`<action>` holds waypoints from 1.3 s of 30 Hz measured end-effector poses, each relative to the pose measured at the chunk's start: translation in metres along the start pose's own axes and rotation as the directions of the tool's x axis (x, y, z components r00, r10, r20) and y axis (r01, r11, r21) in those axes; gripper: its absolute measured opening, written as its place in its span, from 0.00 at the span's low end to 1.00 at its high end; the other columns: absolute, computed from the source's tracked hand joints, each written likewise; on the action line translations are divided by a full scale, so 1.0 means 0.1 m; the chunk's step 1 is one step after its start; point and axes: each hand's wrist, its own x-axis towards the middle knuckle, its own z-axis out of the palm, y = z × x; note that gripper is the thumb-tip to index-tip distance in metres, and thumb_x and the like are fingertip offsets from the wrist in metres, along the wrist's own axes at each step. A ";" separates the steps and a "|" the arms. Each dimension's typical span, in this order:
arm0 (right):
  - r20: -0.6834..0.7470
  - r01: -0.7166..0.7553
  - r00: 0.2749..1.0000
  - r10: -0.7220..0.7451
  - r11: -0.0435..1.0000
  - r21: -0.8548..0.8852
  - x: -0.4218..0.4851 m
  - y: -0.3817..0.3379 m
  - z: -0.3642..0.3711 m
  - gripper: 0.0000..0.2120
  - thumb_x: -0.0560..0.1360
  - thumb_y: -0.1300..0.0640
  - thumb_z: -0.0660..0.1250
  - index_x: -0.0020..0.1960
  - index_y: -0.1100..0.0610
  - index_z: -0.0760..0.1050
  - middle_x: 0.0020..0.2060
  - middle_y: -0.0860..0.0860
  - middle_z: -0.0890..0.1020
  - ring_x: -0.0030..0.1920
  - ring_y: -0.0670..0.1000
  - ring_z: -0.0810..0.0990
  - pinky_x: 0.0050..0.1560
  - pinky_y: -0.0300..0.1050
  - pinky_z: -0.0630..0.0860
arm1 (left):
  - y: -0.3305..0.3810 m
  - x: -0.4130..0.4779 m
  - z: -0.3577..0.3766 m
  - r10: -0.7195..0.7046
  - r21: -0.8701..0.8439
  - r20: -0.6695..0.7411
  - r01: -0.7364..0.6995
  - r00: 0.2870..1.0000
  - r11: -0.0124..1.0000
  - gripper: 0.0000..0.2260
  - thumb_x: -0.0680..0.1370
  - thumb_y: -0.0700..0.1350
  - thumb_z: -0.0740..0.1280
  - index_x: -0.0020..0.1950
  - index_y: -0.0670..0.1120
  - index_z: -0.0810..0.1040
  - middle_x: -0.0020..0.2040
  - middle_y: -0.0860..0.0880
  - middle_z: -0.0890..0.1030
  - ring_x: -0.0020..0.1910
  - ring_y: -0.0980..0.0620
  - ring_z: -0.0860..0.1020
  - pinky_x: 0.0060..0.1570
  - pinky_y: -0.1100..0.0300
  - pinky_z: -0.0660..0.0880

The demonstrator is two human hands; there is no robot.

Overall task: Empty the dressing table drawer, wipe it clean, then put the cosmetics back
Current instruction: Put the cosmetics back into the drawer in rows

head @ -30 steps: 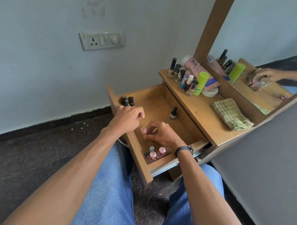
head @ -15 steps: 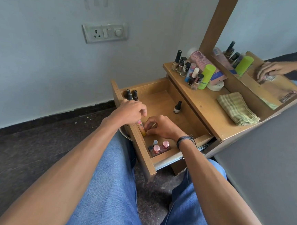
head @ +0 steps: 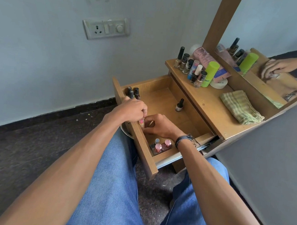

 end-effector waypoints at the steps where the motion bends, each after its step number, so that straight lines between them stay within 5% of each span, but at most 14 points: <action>1: -0.012 -0.008 1.000 0.007 1.000 -0.006 0.00 0.00 0.01 0.09 0.75 0.52 0.76 0.53 0.54 0.85 0.46 0.47 0.85 0.44 0.44 0.82 0.47 0.37 0.78 | -0.01 0.00 0.01 -0.004 -0.005 0.002 0.004 1.000 1.000 0.14 0.79 0.37 0.63 0.42 0.57 0.77 0.61 0.54 0.80 0.68 0.50 0.72 0.71 0.45 0.58; 7: -0.097 -0.060 0.994 0.057 0.998 -0.031 0.01 -0.03 0.03 0.11 0.75 0.54 0.76 0.56 0.55 0.84 0.50 0.51 0.86 0.48 0.51 0.83 0.53 0.50 0.81 | -0.07 0.03 0.07 -0.022 -0.069 -0.049 0.019 0.999 0.997 0.18 0.81 0.36 0.60 0.43 0.60 0.75 0.64 0.52 0.80 0.69 0.46 0.71 0.70 0.45 0.61; 17: -0.101 -0.054 0.994 0.044 0.995 -0.090 0.03 -0.10 0.04 0.04 0.76 0.57 0.75 0.51 0.55 0.84 0.46 0.49 0.86 0.45 0.46 0.80 0.53 0.45 0.79 | -0.02 0.00 0.07 -0.006 -0.062 -0.141 -0.003 0.990 0.998 0.15 0.78 0.33 0.61 0.51 0.51 0.81 0.61 0.51 0.82 0.65 0.50 0.75 0.67 0.48 0.58; 24: -0.118 -0.082 0.990 0.080 0.997 -0.015 0.04 -0.12 0.03 0.05 0.73 0.58 0.78 0.45 0.52 0.82 0.40 0.45 0.83 0.42 0.45 0.82 0.47 0.41 0.79 | -0.03 0.00 0.07 -0.014 -0.061 -0.141 0.005 0.990 0.998 0.16 0.78 0.32 0.60 0.48 0.54 0.78 0.60 0.50 0.82 0.64 0.49 0.76 0.66 0.48 0.59; 39: -0.114 -0.074 0.991 0.068 0.996 -0.048 0.02 -0.12 0.03 0.04 0.76 0.57 0.75 0.50 0.54 0.83 0.44 0.48 0.84 0.45 0.47 0.82 0.49 0.42 0.80 | 0.01 -0.02 0.06 -0.034 -0.072 -0.136 0.024 0.990 0.997 0.15 0.79 0.33 0.59 0.50 0.51 0.79 0.55 0.49 0.83 0.58 0.47 0.78 0.67 0.47 0.61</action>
